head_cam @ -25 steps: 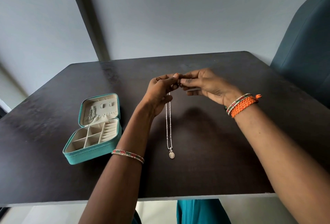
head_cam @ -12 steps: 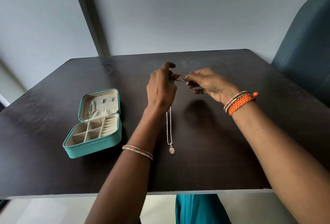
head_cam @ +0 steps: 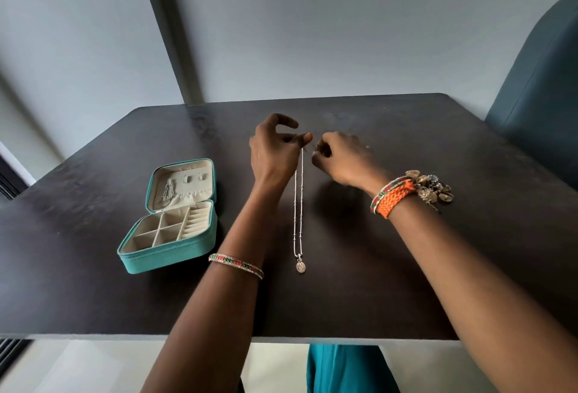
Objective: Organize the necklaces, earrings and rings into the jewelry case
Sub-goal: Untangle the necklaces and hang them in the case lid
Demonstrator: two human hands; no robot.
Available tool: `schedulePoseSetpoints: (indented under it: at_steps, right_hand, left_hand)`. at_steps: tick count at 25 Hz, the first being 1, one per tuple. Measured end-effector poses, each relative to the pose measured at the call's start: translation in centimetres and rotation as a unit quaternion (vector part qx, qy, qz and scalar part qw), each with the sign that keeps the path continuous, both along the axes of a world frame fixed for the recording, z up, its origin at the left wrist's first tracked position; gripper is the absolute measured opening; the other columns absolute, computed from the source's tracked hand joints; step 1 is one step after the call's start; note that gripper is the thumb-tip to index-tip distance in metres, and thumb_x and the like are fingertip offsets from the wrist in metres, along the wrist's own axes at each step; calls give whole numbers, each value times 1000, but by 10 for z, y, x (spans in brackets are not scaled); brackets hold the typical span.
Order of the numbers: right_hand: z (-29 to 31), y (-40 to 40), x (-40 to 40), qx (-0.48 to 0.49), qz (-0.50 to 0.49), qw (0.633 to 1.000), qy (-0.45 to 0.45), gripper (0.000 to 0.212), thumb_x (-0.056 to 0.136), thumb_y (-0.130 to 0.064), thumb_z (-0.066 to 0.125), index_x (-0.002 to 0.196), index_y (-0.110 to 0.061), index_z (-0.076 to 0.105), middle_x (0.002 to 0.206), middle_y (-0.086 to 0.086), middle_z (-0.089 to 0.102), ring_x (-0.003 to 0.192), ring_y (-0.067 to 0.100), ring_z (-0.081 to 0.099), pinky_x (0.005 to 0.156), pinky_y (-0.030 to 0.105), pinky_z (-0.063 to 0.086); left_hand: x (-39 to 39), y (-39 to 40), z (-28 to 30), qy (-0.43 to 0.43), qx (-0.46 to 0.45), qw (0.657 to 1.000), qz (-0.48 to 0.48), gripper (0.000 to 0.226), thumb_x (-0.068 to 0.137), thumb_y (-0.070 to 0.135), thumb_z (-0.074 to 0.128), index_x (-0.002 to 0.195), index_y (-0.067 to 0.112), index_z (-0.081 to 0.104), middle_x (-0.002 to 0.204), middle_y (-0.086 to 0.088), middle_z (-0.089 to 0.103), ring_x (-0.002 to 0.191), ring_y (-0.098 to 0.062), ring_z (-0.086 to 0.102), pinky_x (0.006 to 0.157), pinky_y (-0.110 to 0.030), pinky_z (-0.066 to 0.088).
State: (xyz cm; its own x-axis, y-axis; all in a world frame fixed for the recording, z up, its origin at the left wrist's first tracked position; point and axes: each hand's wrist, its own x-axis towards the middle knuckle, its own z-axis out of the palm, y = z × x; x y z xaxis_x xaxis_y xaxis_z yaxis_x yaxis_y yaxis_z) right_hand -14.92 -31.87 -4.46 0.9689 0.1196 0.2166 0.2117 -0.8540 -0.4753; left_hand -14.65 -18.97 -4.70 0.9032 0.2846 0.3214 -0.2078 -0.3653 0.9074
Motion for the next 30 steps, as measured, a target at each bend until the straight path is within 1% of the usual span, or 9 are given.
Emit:
schedulePoseSetpoints:
  at_steps: [3, 6, 9, 13, 17, 21, 26, 28, 30]
  right_hand:
    - [10, -8, -4, 144, 24, 989, 31, 19, 83, -29, 71, 97, -18, 66, 95, 2, 66, 90, 16, 61, 81, 30, 49]
    - [22, -4, -17, 226, 84, 970, 6, 24, 85, -18, 69, 109, -13, 70, 100, 3, 71, 96, 14, 64, 87, 30, 50]
    - [35, 6, -31, 253, 116, 959, -62, 15, 84, -13, 70, 99, -12, 74, 94, 2, 74, 93, 10, 67, 88, 30, 52]
    - [58, 16, -51, 258, 177, 949, -33, 18, 81, -12, 72, 99, -8, 74, 93, 1, 73, 84, 0, 66, 75, 13, 52]
    - [70, 38, -66, 241, 189, 951, -50, 23, 77, -8, 76, 99, -7, 73, 88, 7, 73, 86, 16, 70, 80, 30, 58]
    - [74, 65, -67, 223, 193, 953, -73, 20, 75, -22, 79, 91, -12, 76, 81, 1, 73, 78, 11, 67, 74, 30, 55]
    - [66, 108, -59, 167, 183, 962, -110, 15, 80, -30, 74, 86, -17, 77, 80, -2, 73, 78, 9, 65, 73, 31, 52]
    - [59, 123, -52, 165, 168, 964, -124, 9, 81, -27, 72, 84, -19, 76, 79, -4, 71, 70, 3, 58, 69, 27, 49]
    - [52, 135, -46, 158, 155, 967, -123, 8, 82, -26, 71, 82, -21, 76, 75, -8, 68, 61, -4, 50, 60, 20, 43]
  left_hand:
    - [-5, 3, 13, 28, 99, 994, -40, 23, 70, 25, 81, 85, 25, 64, 70, 7, 69, 75, -12, 69, 67, -29, 52]
    - [-12, 19, 33, 50, 136, 987, -75, 25, 70, 17, 80, 92, 20, 68, 76, -3, 72, 70, -12, 67, 58, -23, 45]
    - [-23, 37, 52, 100, 82, 979, -159, 35, 74, 8, 77, 105, 14, 62, 80, -12, 67, 48, -6, 50, 41, -15, 33]
    - [-42, 66, 62, 155, 5, 964, -217, 37, 77, 13, 75, 110, 20, 60, 81, -7, 61, 58, -8, 38, 41, -16, 28]
    - [-57, 90, 67, 180, -51, 952, -242, 44, 65, 23, 76, 107, 19, 62, 72, -1, 53, 52, -6, 37, 38, -14, 29]
    - [-71, 116, 78, 186, -15, 964, -189, 48, 63, 26, 77, 109, 18, 64, 66, -1, 46, 54, -7, 35, 38, -14, 30]
    - [-78, 153, 77, 158, 44, 976, -141, 35, 82, 30, 70, 114, 17, 64, 81, 0, 60, 69, -9, 44, 56, -21, 38]
    - [-68, 169, 61, 102, -11, 993, -51, 34, 89, 36, 61, 112, 11, 62, 93, -5, 63, 77, -12, 51, 63, -27, 46]
    - [-47, 189, 32, 72, -12, 994, 84, 43, 94, 42, 53, 104, 1, 64, 101, -20, 64, 90, -29, 60, 77, -38, 51]
